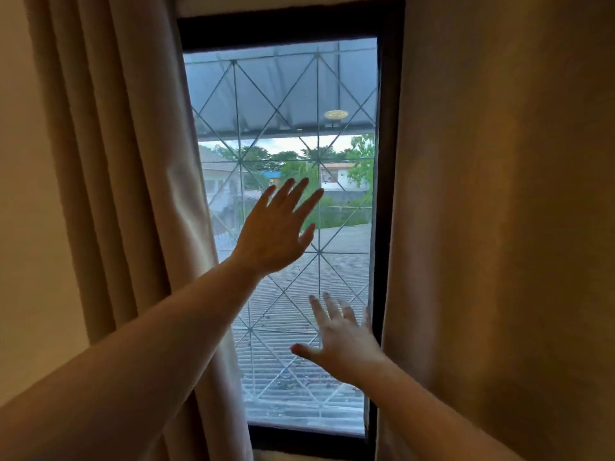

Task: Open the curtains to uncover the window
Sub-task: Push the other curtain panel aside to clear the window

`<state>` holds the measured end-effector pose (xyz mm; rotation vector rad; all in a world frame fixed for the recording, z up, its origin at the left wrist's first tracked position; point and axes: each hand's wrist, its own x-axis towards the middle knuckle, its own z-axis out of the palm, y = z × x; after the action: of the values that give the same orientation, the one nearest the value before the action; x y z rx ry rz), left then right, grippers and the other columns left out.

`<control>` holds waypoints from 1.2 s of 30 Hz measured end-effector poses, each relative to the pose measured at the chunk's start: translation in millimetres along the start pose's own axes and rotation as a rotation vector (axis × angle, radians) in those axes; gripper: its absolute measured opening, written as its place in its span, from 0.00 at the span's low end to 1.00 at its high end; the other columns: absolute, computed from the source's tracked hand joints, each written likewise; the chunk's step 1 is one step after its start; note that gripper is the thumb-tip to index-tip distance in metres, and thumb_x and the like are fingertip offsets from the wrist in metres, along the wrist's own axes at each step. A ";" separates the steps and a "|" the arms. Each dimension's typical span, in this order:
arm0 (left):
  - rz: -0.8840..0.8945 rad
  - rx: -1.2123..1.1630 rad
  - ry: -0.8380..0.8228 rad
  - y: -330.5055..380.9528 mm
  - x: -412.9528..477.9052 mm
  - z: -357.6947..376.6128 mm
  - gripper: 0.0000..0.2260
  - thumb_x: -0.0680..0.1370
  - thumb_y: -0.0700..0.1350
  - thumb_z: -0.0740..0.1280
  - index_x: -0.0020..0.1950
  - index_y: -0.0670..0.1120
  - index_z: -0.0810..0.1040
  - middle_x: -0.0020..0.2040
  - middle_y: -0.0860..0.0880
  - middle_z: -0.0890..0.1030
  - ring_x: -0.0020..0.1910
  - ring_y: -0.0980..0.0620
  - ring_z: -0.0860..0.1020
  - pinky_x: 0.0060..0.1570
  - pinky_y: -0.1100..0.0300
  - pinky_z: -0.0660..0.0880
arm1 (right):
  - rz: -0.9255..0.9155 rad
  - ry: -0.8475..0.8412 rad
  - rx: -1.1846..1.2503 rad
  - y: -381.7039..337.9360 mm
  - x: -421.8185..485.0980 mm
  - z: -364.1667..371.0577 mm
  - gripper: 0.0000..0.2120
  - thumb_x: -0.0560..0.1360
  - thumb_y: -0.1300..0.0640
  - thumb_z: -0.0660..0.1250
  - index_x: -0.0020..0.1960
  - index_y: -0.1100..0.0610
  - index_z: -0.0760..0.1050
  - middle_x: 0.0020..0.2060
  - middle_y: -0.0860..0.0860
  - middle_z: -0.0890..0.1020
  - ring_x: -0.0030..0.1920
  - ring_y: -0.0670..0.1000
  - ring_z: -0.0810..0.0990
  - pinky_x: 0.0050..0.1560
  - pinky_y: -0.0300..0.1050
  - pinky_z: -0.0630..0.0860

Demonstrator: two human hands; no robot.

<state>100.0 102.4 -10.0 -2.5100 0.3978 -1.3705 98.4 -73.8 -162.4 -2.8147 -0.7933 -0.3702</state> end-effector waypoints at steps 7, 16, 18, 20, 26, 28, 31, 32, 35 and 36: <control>0.048 -0.177 0.102 85.1 41.6 1.7 0.31 0.88 0.59 0.54 0.89 0.52 0.50 0.89 0.46 0.56 0.87 0.42 0.59 0.85 0.43 0.60 | 0.031 0.136 -0.121 61.1 -32.6 -19.8 0.47 0.75 0.21 0.49 0.82 0.44 0.35 0.83 0.51 0.42 0.81 0.55 0.36 0.70 0.67 0.25; 0.128 -0.277 0.151 159.0 98.2 18.8 0.33 0.87 0.61 0.54 0.89 0.48 0.53 0.88 0.42 0.59 0.86 0.39 0.62 0.83 0.42 0.63 | 0.102 0.137 -0.239 119.0 -55.6 -44.7 0.46 0.75 0.22 0.46 0.82 0.45 0.33 0.83 0.51 0.40 0.81 0.56 0.37 0.74 0.70 0.30; 0.163 -0.271 0.152 166.4 110.9 26.1 0.33 0.87 0.62 0.53 0.89 0.49 0.52 0.88 0.42 0.58 0.85 0.39 0.63 0.82 0.42 0.64 | 0.110 0.145 -0.240 129.6 -55.6 -44.0 0.46 0.74 0.22 0.44 0.82 0.44 0.33 0.83 0.51 0.41 0.81 0.55 0.38 0.74 0.69 0.31; 0.177 -0.281 0.159 173.4 123.1 34.0 0.32 0.87 0.62 0.52 0.89 0.51 0.53 0.88 0.42 0.57 0.84 0.38 0.63 0.82 0.42 0.63 | 0.112 0.158 -0.220 141.1 -53.8 -44.1 0.46 0.71 0.21 0.39 0.81 0.43 0.33 0.83 0.50 0.42 0.81 0.55 0.39 0.75 0.68 0.32; 0.188 -0.366 0.201 199.7 153.3 62.1 0.32 0.87 0.65 0.53 0.89 0.55 0.53 0.89 0.46 0.56 0.87 0.38 0.58 0.84 0.39 0.60 | 0.128 0.232 -0.208 173.3 -46.1 -45.8 0.45 0.75 0.21 0.45 0.82 0.43 0.35 0.84 0.48 0.46 0.81 0.53 0.41 0.77 0.65 0.33; 0.186 -0.405 0.204 206.6 164.0 70.7 0.33 0.86 0.66 0.53 0.89 0.55 0.53 0.89 0.47 0.55 0.87 0.38 0.57 0.86 0.40 0.57 | 0.138 0.245 -0.211 184.0 -42.1 -47.4 0.44 0.75 0.21 0.46 0.82 0.42 0.34 0.84 0.47 0.46 0.81 0.52 0.41 0.76 0.63 0.33; 0.217 -0.466 0.245 218.8 180.7 86.7 0.33 0.86 0.65 0.57 0.88 0.55 0.54 0.89 0.46 0.56 0.87 0.38 0.59 0.84 0.45 0.49 | 0.172 0.278 -0.206 199.9 -36.0 -50.3 0.44 0.75 0.21 0.45 0.81 0.42 0.33 0.83 0.45 0.45 0.81 0.51 0.42 0.75 0.60 0.30; 0.218 -0.483 0.258 223.3 185.1 91.2 0.33 0.86 0.64 0.57 0.88 0.54 0.54 0.89 0.46 0.57 0.87 0.38 0.59 0.83 0.46 0.48 | 0.184 0.282 -0.207 204.4 -35.5 -50.8 0.44 0.75 0.21 0.44 0.82 0.42 0.34 0.83 0.45 0.44 0.81 0.51 0.42 0.75 0.59 0.30; 0.213 -0.525 0.276 235.7 194.6 101.1 0.33 0.86 0.63 0.58 0.88 0.53 0.55 0.89 0.46 0.57 0.87 0.39 0.59 0.84 0.46 0.51 | 0.208 0.282 -0.220 217.3 -37.6 -50.8 0.44 0.75 0.21 0.42 0.82 0.42 0.35 0.83 0.45 0.44 0.81 0.50 0.42 0.76 0.59 0.33; 0.220 -0.530 0.280 240.2 196.6 103.7 0.33 0.86 0.63 0.58 0.88 0.53 0.56 0.89 0.46 0.57 0.87 0.39 0.59 0.84 0.46 0.52 | 0.214 0.281 -0.225 221.4 -38.3 -50.6 0.44 0.75 0.21 0.42 0.82 0.42 0.35 0.83 0.44 0.44 0.81 0.50 0.42 0.76 0.59 0.33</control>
<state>261.9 -181.6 5.0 -2.5443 1.1965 -1.7018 175.5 -290.5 -151.3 -2.9167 -0.4096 -0.8406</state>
